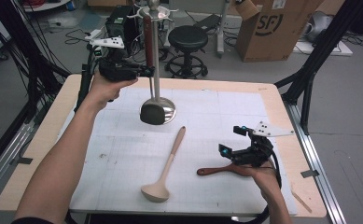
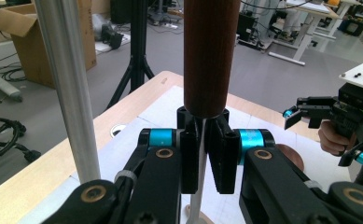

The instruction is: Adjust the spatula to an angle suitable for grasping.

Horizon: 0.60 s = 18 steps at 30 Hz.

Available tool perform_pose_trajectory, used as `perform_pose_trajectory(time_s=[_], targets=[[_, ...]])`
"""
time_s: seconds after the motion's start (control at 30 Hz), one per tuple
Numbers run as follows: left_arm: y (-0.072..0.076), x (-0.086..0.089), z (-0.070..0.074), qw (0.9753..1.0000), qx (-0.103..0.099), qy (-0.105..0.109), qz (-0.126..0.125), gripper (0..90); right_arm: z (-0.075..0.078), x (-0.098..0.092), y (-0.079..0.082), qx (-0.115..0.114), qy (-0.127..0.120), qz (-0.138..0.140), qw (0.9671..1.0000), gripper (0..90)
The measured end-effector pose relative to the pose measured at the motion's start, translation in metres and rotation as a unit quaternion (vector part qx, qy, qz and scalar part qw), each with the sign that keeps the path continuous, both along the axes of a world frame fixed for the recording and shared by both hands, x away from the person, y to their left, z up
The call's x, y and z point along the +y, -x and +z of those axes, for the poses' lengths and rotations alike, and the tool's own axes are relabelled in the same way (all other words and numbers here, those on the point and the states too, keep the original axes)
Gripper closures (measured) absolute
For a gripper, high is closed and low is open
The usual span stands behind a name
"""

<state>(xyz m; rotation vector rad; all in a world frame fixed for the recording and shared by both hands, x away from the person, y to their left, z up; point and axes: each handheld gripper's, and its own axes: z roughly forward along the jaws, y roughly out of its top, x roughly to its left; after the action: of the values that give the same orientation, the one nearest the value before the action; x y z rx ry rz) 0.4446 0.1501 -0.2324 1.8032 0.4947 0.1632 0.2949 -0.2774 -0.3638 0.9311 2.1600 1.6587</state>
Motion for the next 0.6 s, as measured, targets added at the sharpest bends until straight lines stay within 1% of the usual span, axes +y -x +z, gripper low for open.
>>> perform_pose_trajectory(time_s=[0.17,0.37,0.6], targets=[[-0.003,-0.001,0.001,1.0000,0.001,-0.002,0.002,83.3,0.000,0.000,-0.001,-0.001,-0.001,0.001,1.0000,0.0],[-0.009,-0.001,-0.002,0.9999,0.007,-0.006,0.006,83.3,-0.001,0.000,-0.001,0.001,-0.002,0.002,1.0000,0.0],[-0.013,-0.002,-0.002,0.9999,0.009,-0.006,0.009,83.3,-0.001,0.001,-0.002,0.003,-0.002,0.004,1.0000,0.0]])
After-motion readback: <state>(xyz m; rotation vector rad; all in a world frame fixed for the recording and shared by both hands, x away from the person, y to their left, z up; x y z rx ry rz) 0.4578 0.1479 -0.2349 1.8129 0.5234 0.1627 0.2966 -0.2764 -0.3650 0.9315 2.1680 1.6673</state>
